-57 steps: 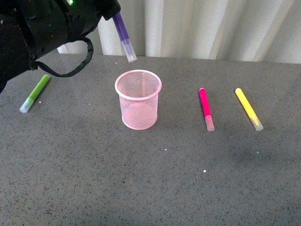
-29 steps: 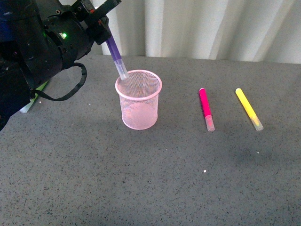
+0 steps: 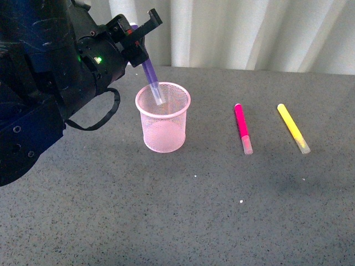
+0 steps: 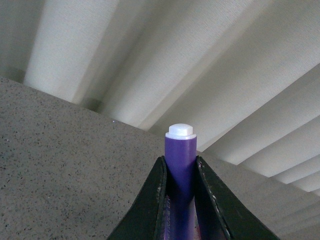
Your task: Insert purple and pink pens into pink cup
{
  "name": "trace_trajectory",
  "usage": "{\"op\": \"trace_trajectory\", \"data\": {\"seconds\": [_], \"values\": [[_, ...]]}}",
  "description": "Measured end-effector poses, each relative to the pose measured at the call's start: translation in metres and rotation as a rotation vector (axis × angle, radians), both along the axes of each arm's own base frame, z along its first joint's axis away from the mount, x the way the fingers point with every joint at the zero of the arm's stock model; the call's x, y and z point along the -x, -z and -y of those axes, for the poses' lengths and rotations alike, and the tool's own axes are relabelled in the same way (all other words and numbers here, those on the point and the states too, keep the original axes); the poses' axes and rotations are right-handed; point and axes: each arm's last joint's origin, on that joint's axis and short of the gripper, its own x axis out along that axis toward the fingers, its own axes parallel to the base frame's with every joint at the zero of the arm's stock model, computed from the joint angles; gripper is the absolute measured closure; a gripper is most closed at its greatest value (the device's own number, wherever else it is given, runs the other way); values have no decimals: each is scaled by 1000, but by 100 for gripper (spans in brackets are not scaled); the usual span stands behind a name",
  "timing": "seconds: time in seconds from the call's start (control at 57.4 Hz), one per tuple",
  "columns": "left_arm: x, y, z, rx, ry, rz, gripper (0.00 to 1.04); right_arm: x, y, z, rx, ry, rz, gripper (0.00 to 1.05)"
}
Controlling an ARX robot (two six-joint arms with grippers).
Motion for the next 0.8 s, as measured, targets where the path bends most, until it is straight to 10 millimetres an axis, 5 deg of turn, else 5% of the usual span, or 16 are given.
{"op": "trace_trajectory", "data": {"seconds": [0.418, 0.575, 0.801], "values": [[0, 5, -3, -28, 21, 12, 5, 0, 0, 0, 0, 0, 0, 7], [4, -5, -15, -50, 28, 6, 7, 0, 0, 0, 0, 0, 0, 7], [18, -52, -45, -103, 61, 5, 7, 0, 0, 0, 0, 0, 0, 7]]}}
